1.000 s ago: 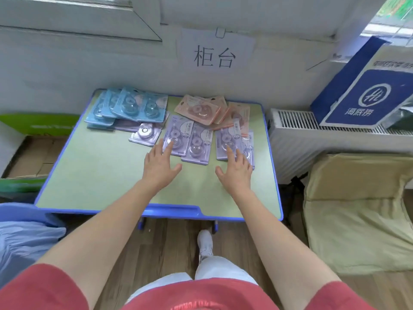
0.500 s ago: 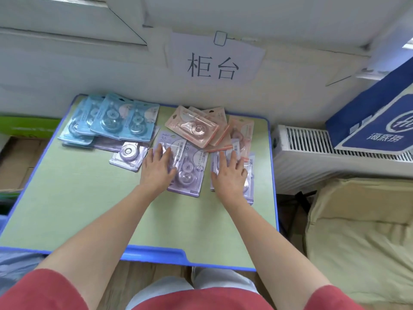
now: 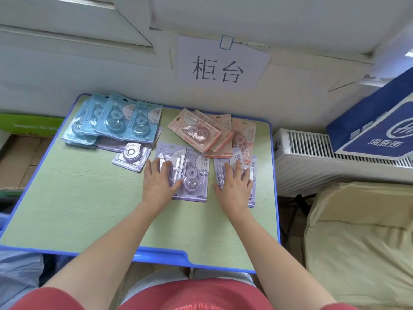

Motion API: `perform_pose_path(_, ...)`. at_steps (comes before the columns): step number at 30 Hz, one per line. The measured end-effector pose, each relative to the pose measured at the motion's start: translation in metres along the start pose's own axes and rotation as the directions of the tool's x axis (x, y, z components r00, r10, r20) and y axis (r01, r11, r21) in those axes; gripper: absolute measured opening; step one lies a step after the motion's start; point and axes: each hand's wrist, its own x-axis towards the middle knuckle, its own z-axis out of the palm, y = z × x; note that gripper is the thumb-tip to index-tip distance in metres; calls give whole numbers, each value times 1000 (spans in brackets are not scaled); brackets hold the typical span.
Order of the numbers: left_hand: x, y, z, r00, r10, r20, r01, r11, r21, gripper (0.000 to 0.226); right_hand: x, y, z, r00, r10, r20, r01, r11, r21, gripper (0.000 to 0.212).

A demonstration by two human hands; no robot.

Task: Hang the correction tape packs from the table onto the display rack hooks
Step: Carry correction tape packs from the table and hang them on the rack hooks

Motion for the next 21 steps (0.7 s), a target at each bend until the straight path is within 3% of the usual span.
perform_pose_path(4,-11,7,-2,998,-13,-60,8,996,-84,43,-7,3,-1,1000,1,-12,-1,1000,5,64)
perform_pose_path(21,-50,-14,-17,1000,4,-7,-5,996,-91,53,-61,1,8,993,88,-82,-84,995,48,63)
